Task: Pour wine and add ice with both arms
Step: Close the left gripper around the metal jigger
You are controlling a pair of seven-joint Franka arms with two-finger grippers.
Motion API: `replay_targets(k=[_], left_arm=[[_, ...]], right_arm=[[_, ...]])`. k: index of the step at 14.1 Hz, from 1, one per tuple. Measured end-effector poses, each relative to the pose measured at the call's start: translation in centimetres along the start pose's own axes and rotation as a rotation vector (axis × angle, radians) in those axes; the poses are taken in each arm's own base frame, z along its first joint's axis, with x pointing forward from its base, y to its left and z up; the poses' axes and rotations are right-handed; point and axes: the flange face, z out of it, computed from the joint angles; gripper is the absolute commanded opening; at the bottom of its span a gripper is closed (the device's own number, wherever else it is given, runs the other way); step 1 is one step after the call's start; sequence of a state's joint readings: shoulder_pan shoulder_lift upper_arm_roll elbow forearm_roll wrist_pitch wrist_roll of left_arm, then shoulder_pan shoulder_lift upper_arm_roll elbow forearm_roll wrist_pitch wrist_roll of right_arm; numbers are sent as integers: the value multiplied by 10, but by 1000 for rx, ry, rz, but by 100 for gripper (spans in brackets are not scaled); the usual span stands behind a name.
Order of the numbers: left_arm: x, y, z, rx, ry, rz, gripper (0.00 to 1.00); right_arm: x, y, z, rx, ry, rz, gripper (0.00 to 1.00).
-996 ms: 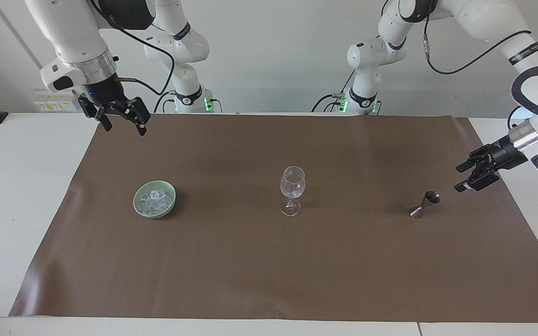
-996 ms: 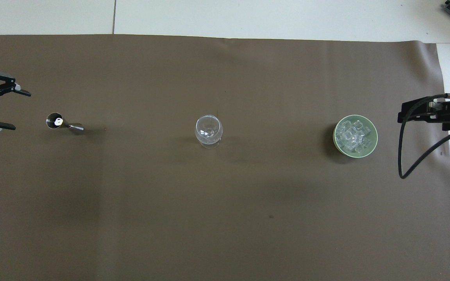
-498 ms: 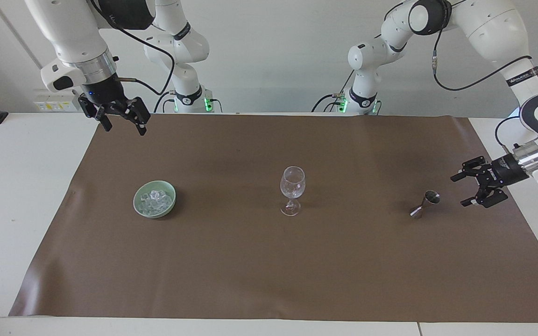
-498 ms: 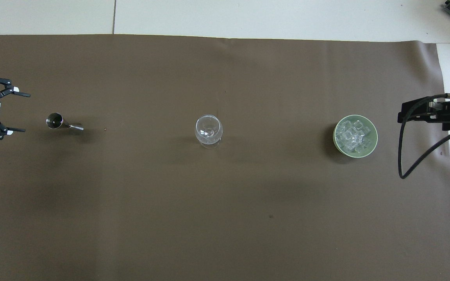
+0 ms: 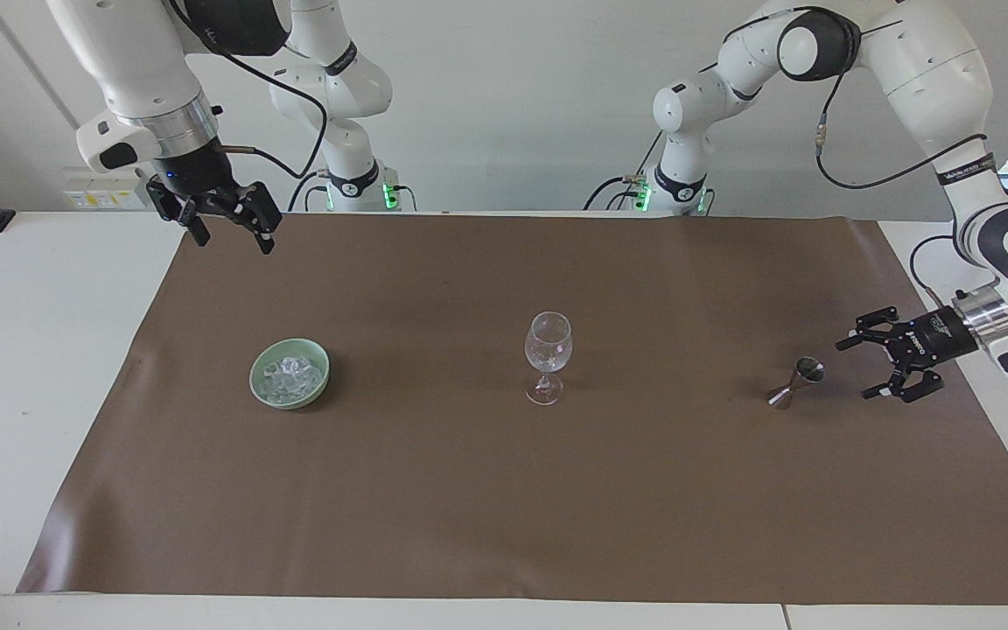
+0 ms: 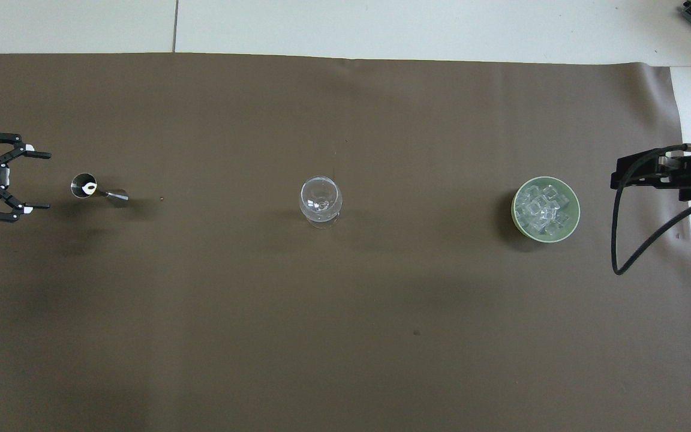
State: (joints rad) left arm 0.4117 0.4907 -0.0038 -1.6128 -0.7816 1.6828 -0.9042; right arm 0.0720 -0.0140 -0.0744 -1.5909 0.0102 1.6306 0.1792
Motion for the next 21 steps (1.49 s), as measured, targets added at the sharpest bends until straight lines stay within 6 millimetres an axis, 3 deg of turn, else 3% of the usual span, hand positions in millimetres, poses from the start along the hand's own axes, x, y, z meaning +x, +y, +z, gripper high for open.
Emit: replay_targets(k=[7,14,18,21], left_arm=[[42,-28,49,-55,-130,-156,84],[56,-46,75,-119,-243,-172,76],[55,-47,81,-153,-281,-131,68],[54,-49,86,-176,-314,-106,68]], right_arm=[[0,0,0,0,0,0,100],[0,0,0,0,0,0,100],[0,0,0,0,0,0,100],[0,0,0,0,0,0,100]])
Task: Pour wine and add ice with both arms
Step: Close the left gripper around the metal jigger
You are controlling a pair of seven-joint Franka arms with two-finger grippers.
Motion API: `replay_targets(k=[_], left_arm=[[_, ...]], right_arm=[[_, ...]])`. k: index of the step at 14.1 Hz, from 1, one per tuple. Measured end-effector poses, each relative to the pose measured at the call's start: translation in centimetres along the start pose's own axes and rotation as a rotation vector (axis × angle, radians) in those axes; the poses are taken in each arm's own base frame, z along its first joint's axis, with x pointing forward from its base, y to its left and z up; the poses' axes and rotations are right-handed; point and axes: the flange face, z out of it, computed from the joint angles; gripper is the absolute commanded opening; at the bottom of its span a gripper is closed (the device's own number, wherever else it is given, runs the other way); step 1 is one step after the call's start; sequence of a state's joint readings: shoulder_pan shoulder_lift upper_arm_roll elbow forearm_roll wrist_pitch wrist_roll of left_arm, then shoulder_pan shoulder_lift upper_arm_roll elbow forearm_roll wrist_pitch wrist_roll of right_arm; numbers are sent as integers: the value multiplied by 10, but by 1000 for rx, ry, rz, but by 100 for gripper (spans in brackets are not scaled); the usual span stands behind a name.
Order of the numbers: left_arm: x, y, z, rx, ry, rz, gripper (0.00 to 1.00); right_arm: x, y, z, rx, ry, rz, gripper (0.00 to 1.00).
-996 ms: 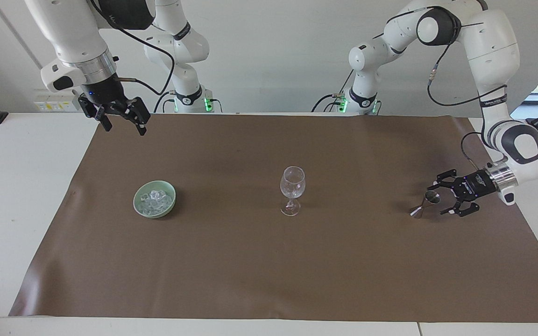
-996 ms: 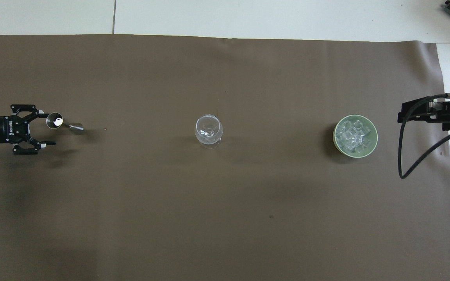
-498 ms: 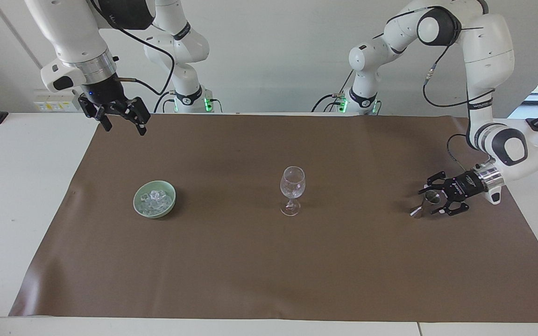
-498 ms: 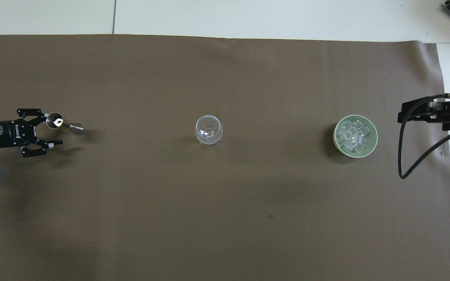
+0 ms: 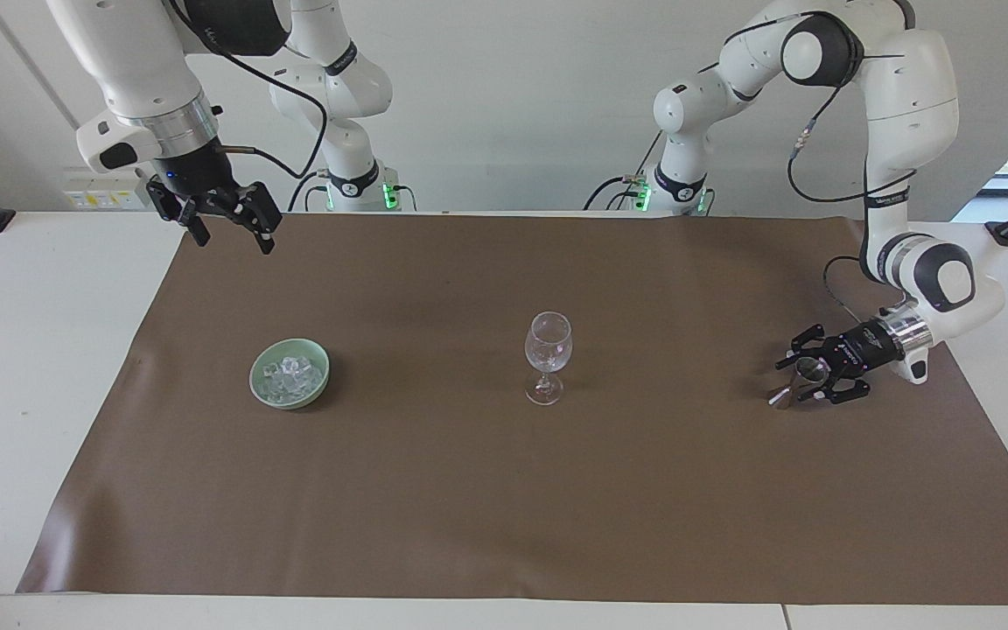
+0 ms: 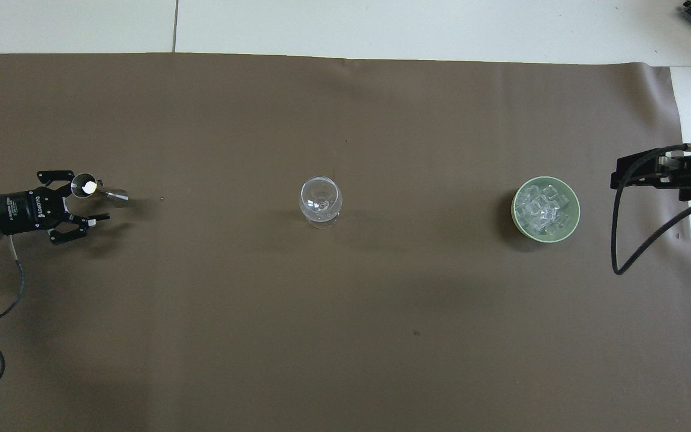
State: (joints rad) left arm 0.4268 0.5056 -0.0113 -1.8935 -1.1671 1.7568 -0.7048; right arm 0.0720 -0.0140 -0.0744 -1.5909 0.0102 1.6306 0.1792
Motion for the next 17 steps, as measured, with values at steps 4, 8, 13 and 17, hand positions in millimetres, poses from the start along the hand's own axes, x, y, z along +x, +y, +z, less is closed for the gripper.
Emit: replay_targets(k=[4,8,13,17], left_arm=[[-1,1,0,-10,-9,2,23],[-1,2,-2,-27,-19,-1,0],[0,3,-7,-47,-29,-8,0],[-5,3,-6,-46,-48,-11,0]], right_arm=[[0,0,0,0,0,0,100],[0,0,0,0,0,0,100],[0,0,0,0,0,0,100],[0,0,0,0,0,0,100]])
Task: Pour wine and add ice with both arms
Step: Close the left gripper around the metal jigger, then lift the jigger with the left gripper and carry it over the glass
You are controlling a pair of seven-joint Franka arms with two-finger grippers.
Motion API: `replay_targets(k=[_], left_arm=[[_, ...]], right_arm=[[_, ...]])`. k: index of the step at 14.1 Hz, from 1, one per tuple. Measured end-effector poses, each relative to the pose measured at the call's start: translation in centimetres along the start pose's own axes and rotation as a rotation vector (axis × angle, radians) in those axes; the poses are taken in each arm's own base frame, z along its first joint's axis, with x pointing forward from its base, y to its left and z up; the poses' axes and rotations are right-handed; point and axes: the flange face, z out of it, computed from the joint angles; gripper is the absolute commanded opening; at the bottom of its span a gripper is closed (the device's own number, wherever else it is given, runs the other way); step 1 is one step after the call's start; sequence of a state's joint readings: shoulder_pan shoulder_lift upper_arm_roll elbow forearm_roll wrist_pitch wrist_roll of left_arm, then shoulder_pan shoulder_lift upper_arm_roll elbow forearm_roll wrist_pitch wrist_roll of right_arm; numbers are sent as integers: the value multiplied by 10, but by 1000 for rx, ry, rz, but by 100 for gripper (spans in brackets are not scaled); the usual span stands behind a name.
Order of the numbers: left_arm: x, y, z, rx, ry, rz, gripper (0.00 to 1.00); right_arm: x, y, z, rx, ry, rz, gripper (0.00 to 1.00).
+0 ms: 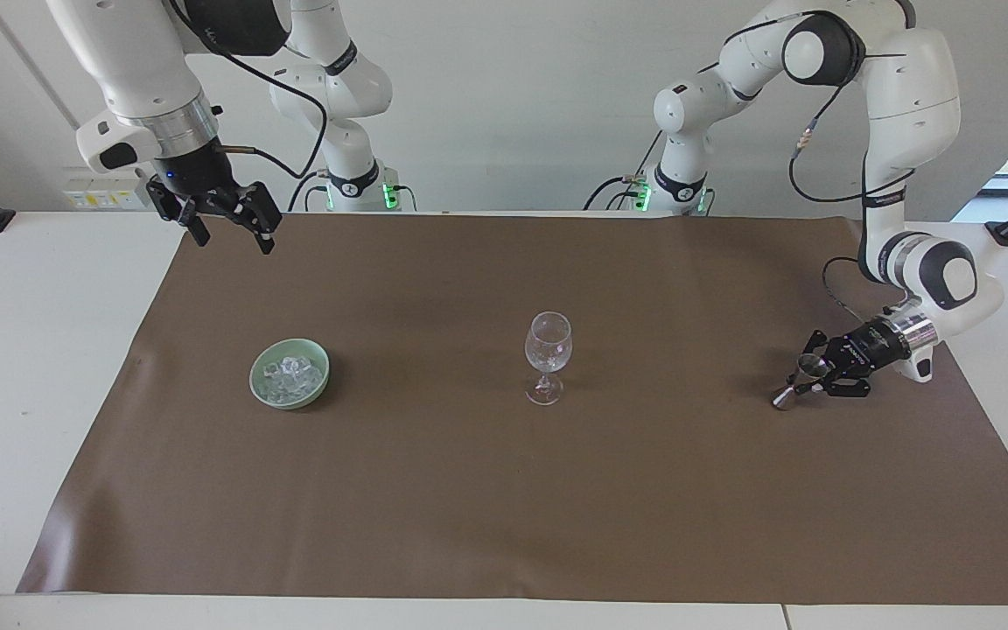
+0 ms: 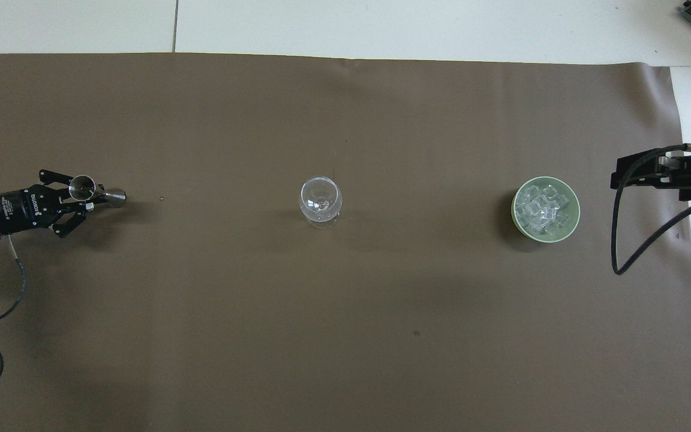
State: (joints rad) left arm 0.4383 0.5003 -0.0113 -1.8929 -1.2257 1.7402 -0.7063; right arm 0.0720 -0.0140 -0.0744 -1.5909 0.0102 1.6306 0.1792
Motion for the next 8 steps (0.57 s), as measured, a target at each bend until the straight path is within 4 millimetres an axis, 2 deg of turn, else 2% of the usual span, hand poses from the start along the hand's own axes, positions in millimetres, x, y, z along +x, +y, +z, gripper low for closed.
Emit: replay_targets(k=[2,5,8], left_arm=[[-8,1,2,7,-9,13,0],[-31,4,7,17,-9,37,0],[-60,6,25,46,-5,61,0]], right_arm=[[0,0,0,0,0,0,100],[0,0,0,0,0,0,100],[0,0,0,0,0,0,100]])
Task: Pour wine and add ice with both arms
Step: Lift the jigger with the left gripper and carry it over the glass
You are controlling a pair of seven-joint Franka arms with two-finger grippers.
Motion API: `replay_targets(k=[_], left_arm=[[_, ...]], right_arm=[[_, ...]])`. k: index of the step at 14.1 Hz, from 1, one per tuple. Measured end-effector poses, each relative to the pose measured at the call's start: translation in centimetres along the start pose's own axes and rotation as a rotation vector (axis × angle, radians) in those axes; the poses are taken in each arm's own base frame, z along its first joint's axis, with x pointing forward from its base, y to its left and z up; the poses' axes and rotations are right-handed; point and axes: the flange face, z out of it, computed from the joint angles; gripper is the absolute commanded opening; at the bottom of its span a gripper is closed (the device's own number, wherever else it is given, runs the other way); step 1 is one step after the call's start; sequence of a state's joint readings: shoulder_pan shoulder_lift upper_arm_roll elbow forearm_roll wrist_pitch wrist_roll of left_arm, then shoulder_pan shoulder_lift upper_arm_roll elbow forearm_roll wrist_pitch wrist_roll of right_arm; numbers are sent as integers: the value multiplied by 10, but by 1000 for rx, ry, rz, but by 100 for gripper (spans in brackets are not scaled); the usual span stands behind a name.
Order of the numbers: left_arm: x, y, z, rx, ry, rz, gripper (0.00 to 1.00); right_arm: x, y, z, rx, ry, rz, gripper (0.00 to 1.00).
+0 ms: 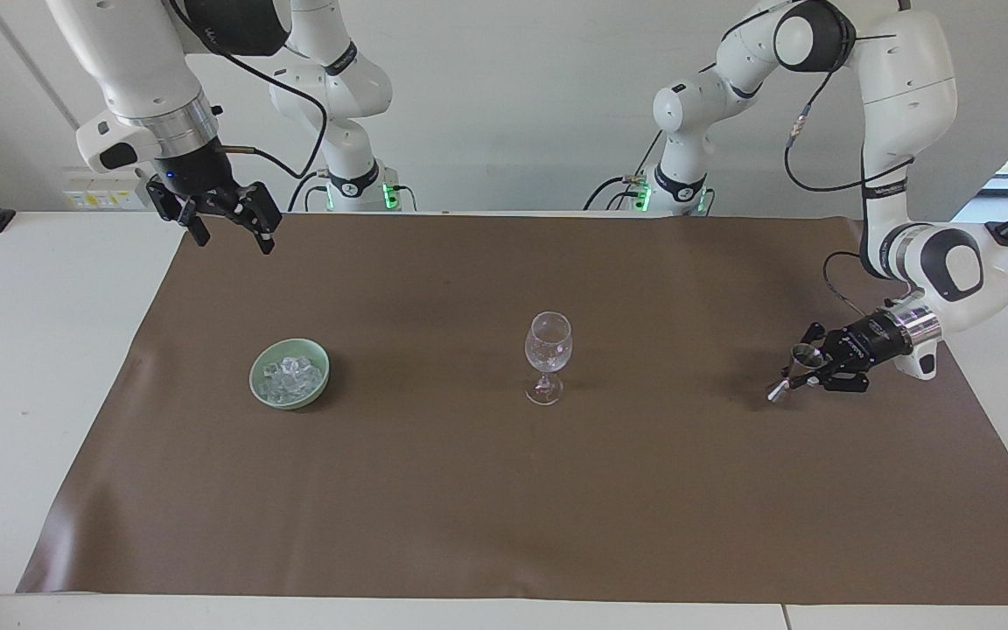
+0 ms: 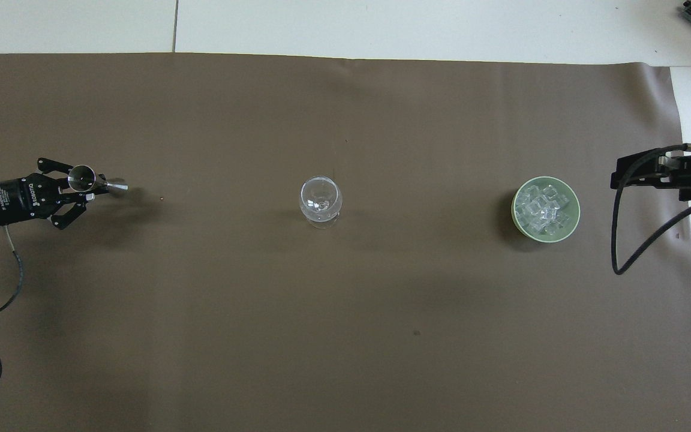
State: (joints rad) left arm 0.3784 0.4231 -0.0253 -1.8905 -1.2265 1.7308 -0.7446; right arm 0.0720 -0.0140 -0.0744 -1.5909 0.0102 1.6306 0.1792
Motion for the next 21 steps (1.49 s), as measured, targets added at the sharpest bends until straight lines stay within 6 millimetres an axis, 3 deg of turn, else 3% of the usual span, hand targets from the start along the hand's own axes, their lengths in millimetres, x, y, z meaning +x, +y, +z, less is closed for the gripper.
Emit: replay_targets(k=[8,13,17,21], left_arm=[[-81,6,66,56,55,17,0],[-127,2,107,80,84,21,0],[-173,-6,147,66,127,15,0],[-221,-15,174,25,195,9,0]], right_arm=[[0,0,0,0,0,0,100],[0,0,0,0,0,0,100],[0,0,0,0,0,0,100],[0,0,0,0,0,0,100]])
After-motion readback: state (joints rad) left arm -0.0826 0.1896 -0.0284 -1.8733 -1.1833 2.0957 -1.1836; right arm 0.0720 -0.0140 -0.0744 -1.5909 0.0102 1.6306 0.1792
